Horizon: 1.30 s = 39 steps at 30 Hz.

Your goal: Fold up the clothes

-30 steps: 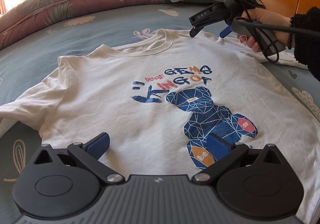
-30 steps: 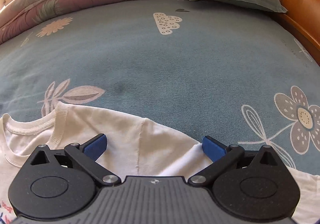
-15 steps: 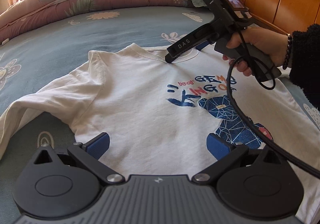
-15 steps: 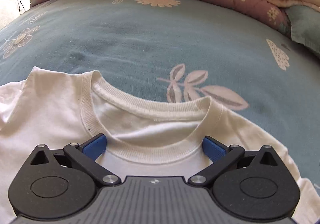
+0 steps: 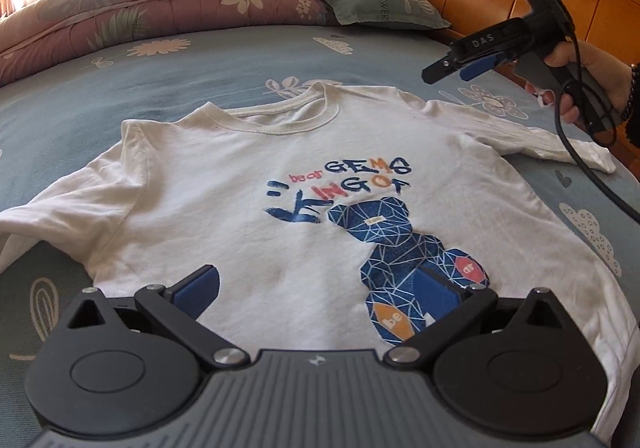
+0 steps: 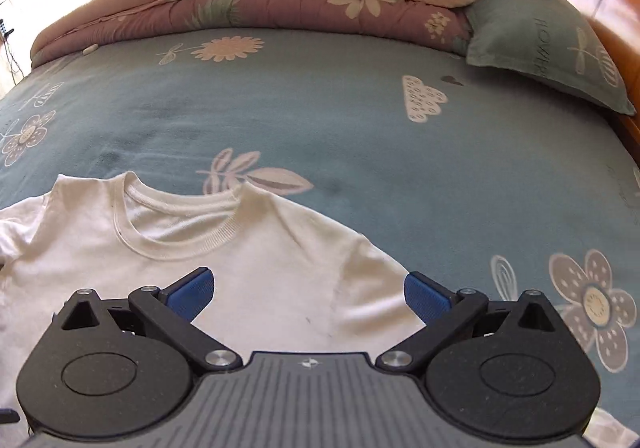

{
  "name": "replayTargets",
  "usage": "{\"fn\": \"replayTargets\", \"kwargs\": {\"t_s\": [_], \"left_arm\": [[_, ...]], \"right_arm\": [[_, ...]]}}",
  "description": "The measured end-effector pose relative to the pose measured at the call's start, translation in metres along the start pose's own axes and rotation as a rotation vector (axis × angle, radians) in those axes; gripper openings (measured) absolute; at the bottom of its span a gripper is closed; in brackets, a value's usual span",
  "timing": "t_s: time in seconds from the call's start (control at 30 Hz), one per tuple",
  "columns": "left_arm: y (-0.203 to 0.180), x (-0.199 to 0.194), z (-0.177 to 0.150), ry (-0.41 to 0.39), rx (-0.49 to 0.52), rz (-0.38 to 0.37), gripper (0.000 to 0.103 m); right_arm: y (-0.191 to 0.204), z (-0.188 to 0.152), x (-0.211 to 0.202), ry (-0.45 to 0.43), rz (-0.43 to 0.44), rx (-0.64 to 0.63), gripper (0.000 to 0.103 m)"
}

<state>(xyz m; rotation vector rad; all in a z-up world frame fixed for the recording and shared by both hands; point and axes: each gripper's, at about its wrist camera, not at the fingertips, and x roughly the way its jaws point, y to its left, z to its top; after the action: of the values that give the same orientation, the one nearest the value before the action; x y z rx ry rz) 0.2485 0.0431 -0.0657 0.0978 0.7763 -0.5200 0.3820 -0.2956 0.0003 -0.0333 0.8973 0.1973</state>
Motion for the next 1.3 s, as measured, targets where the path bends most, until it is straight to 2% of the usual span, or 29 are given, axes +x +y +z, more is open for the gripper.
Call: {"fn": "replayTargets", "kwargs": {"t_s": [0.1, 0.2, 0.3, 0.4, 0.77, 0.93, 1.07, 1.13, 1.2, 1.27, 1.3], "left_arm": [[-0.014, 0.006, -0.002, 0.017, 0.038, -0.026, 0.102], [-0.026, 0.016, -0.006, 0.042, 0.074, -0.042, 0.102], [-0.032, 0.024, -0.012, 0.05, 0.102, -0.027, 0.102], [-0.032, 0.024, -0.011, 0.046, 0.099, -0.028, 0.102], [-0.029, 0.026, -0.01, 0.033, 0.1, -0.037, 0.102], [-0.028, 0.025, -0.01, 0.037, 0.1, -0.037, 0.102], [-0.029, 0.026, -0.01, 0.038, 0.098, -0.033, 0.102], [-0.029, 0.026, -0.01, 0.037, 0.096, -0.03, 0.102], [-0.029, 0.026, -0.01, 0.036, 0.096, -0.029, 0.102], [-0.029, 0.026, -0.01, 0.036, 0.096, -0.029, 0.102], [-0.029, 0.026, -0.01, 0.035, 0.096, -0.029, 0.102]], "right_arm": [[-0.041, -0.035, -0.023, 0.016, 0.024, 0.117, 0.103], [-0.069, -0.07, -0.026, 0.018, 0.058, 0.24, 0.103], [-0.086, -0.102, -0.013, 0.052, 0.019, 0.329, 0.103], [-0.088, -0.126, -0.022, -0.019, 0.036, 0.327, 0.103], [-0.088, -0.086, 0.02, 0.069, -0.328, 0.308, 0.103], [-0.141, -0.083, 0.02, -0.008, -0.312, 0.412, 0.103], [-0.159, -0.088, -0.012, -0.033, -0.299, 0.571, 0.103], [-0.15, -0.095, -0.024, -0.047, -0.21, 0.57, 0.103], [-0.132, -0.1, -0.028, -0.032, -0.15, 0.516, 0.103], [-0.114, -0.102, -0.025, -0.016, -0.177, 0.431, 0.103], [-0.108, -0.104, -0.02, 0.0, -0.237, 0.381, 0.103]]}}
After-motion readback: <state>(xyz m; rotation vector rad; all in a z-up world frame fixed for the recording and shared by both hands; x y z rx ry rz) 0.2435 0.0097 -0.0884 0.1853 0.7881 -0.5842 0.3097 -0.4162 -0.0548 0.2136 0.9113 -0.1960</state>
